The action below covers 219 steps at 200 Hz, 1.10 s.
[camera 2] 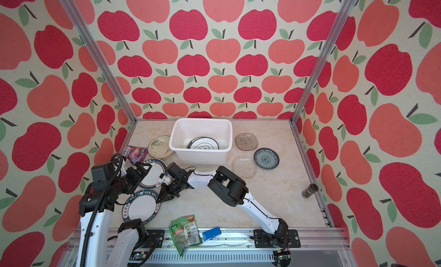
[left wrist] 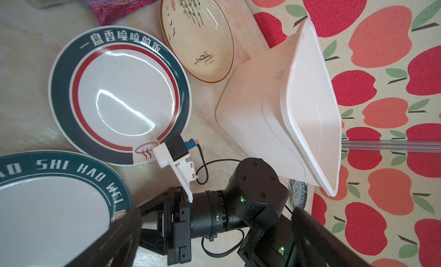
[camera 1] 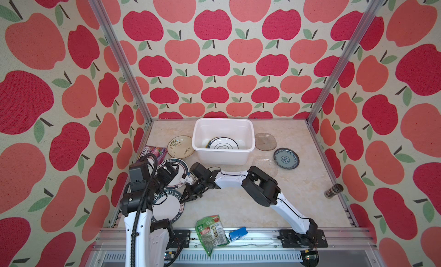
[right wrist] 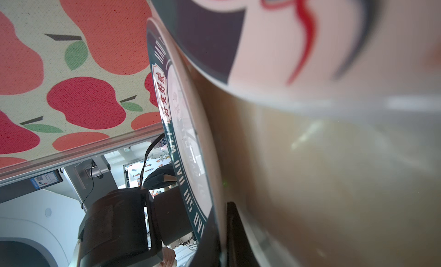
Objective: Place the plates into the plastic bin on the countertop
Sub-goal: Pick up the plate from the bottom-left of the table.
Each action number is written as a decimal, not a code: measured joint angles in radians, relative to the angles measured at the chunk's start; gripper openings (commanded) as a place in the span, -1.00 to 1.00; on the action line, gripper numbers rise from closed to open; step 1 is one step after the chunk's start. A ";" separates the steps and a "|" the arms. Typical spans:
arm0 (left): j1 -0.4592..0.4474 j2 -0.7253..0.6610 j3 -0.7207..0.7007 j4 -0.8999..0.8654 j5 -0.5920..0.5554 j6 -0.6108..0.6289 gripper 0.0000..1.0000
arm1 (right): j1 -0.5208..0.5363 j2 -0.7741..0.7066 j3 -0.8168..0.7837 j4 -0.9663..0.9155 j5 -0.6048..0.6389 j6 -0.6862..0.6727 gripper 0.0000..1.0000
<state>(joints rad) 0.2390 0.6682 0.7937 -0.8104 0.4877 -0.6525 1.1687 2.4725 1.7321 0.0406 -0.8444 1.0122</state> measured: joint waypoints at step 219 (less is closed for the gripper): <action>0.020 0.100 0.084 0.081 0.003 0.011 0.99 | -0.125 -0.449 -0.099 -0.607 0.214 -0.296 -1.00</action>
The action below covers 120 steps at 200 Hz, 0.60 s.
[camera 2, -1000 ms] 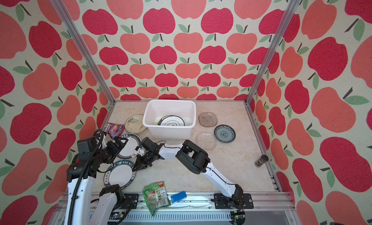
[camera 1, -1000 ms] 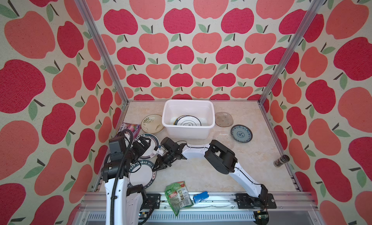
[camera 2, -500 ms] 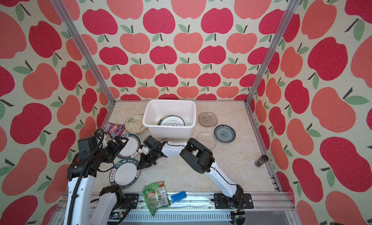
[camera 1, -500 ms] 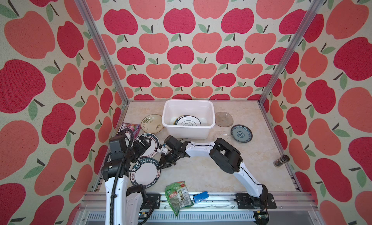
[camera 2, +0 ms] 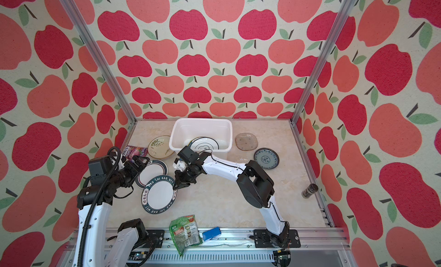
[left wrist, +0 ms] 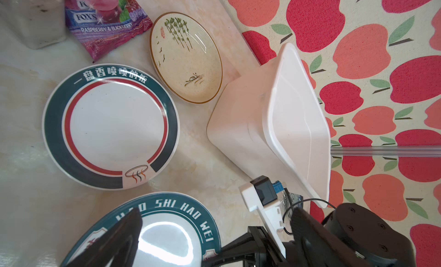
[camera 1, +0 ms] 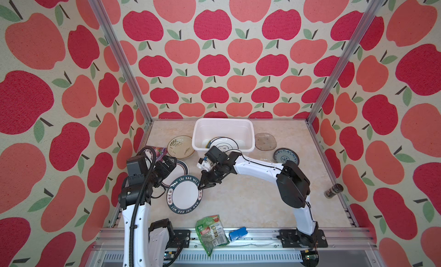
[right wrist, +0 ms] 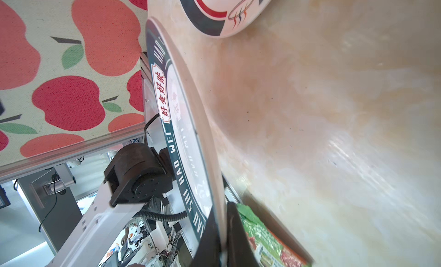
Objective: Place the plates into the plastic bin on the countertop
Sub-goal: Pick up the plate from the bottom-left of the table, then place the plate in the plastic bin.
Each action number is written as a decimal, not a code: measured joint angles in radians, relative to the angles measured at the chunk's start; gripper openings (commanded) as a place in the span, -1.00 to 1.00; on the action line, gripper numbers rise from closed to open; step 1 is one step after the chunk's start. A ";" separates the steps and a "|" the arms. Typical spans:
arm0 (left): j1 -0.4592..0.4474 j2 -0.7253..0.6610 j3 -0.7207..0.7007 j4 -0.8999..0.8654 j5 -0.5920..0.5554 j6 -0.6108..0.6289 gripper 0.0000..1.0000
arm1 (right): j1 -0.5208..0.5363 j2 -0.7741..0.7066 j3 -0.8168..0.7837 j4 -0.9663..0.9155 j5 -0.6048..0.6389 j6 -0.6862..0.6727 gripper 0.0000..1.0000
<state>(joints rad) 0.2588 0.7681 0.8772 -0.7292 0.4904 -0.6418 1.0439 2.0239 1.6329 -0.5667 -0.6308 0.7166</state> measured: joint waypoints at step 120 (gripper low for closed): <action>-0.108 0.308 0.137 0.311 -0.125 -0.129 0.99 | -0.493 -0.013 0.822 -0.450 0.146 -0.106 -1.00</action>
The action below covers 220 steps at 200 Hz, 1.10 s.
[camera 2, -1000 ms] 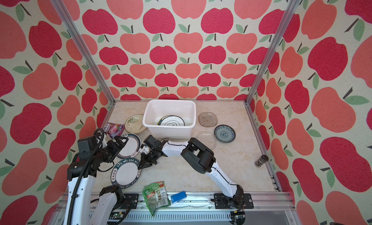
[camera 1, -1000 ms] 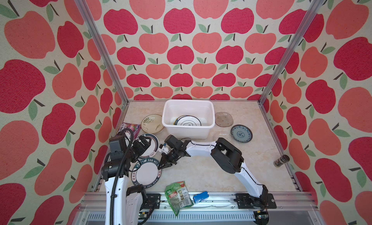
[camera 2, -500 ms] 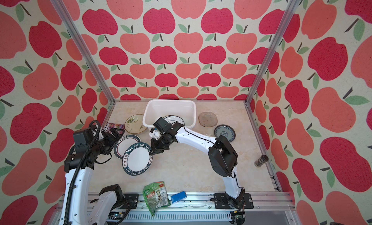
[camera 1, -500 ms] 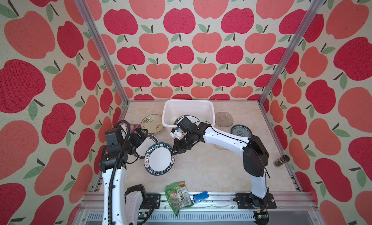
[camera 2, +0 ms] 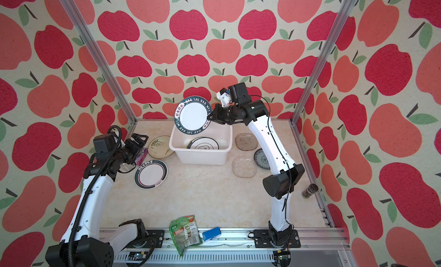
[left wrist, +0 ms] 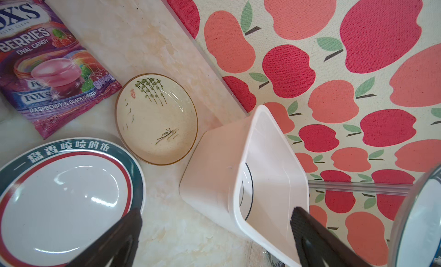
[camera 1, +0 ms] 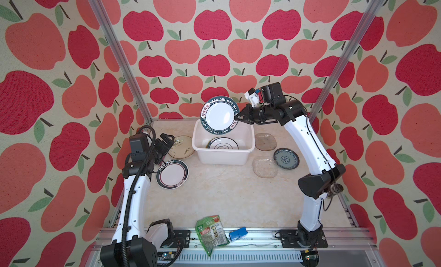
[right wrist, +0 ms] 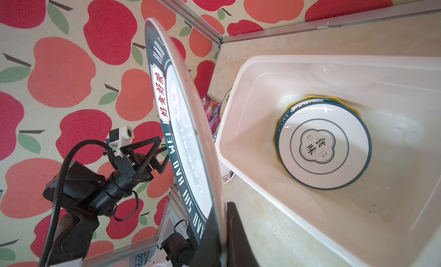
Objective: Place the plates into the plastic bin on the countertop
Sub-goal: Place the plate in the plastic bin.
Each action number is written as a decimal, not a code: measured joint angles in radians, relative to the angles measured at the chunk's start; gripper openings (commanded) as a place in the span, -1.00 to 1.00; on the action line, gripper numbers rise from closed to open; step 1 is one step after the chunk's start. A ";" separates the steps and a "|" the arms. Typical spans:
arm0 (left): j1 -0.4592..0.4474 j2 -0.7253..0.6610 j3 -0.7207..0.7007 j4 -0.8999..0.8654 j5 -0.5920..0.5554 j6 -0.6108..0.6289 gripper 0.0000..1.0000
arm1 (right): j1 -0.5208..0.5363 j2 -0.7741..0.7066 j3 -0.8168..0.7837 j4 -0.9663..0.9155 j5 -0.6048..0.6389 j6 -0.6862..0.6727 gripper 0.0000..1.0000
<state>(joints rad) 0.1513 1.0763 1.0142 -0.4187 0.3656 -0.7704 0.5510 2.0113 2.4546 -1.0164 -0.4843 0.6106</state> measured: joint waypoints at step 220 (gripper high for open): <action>-0.211 0.879 1.006 -0.397 0.305 0.273 0.99 | -0.085 0.430 0.264 -0.395 -0.130 -0.040 -1.00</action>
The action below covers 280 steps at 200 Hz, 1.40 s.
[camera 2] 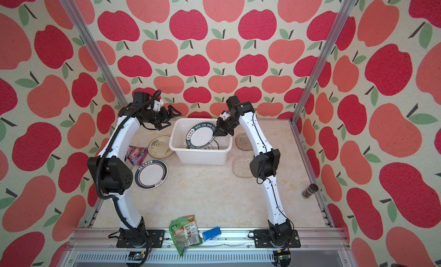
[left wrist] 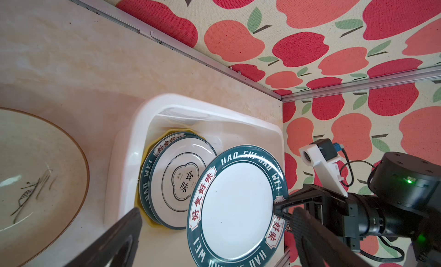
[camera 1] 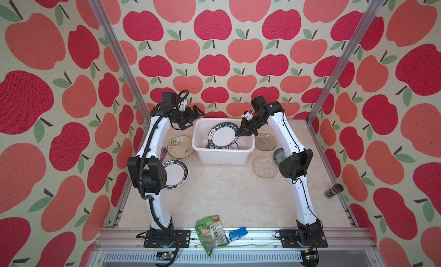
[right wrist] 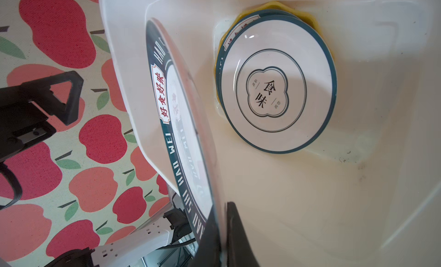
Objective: Place the plates into the plastic bin on the countertop
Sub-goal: Place the plate in the plastic bin.
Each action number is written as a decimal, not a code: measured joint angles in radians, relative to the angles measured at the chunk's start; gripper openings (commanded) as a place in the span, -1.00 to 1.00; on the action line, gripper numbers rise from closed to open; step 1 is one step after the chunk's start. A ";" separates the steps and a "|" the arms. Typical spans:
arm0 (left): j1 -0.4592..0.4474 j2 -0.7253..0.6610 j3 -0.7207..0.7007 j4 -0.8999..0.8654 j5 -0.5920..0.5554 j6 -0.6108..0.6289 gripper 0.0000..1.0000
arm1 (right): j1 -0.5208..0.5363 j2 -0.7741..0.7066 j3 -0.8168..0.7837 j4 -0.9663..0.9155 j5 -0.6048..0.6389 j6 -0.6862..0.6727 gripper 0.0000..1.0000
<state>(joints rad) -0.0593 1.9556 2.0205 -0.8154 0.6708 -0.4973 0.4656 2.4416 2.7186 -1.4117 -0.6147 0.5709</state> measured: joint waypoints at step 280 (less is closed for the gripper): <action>0.178 -0.481 -0.550 0.086 -0.208 -0.143 0.94 | -0.067 0.032 0.047 0.232 -0.007 0.038 -0.30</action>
<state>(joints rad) 0.1188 1.4746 1.4704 -0.7292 0.4633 -0.6407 0.3988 2.4737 2.7655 -1.1801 -0.6216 0.6086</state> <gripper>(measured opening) 0.969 0.346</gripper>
